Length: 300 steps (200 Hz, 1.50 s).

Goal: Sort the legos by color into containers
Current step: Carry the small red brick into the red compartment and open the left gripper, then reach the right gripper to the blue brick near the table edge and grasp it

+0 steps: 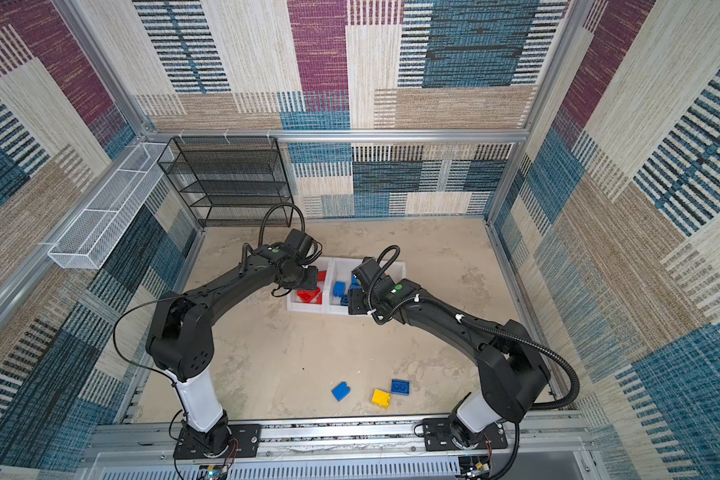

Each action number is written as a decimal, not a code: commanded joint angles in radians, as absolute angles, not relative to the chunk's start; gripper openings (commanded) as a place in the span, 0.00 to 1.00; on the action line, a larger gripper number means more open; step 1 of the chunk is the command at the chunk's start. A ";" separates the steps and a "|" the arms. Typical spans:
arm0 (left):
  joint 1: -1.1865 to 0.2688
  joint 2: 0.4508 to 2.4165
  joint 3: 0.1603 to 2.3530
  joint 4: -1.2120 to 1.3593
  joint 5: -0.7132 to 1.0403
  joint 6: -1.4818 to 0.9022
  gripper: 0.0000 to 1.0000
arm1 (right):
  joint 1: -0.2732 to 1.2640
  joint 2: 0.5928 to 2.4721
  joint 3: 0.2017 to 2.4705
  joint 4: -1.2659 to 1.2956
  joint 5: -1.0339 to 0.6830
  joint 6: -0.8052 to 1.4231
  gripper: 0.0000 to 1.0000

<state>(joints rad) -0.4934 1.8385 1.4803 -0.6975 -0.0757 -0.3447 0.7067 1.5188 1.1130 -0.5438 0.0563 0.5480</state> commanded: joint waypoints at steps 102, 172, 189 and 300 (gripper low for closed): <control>-0.470 1.316 0.997 -0.634 -0.123 -0.463 0.56 | 1.016 1.471 0.966 -0.623 -0.016 0.591 0.69; -0.471 1.197 0.877 -0.625 -0.120 -0.548 0.57 | 1.193 1.534 0.931 -0.648 -0.035 0.649 0.70; -0.470 1.184 0.862 -0.627 -0.117 -0.560 0.56 | 1.212 1.557 0.932 -0.638 -0.039 0.656 0.69; -0.470 1.119 0.792 -0.628 -0.097 -0.597 0.57 | 1.246 1.669 0.972 -0.653 0.008 0.675 0.60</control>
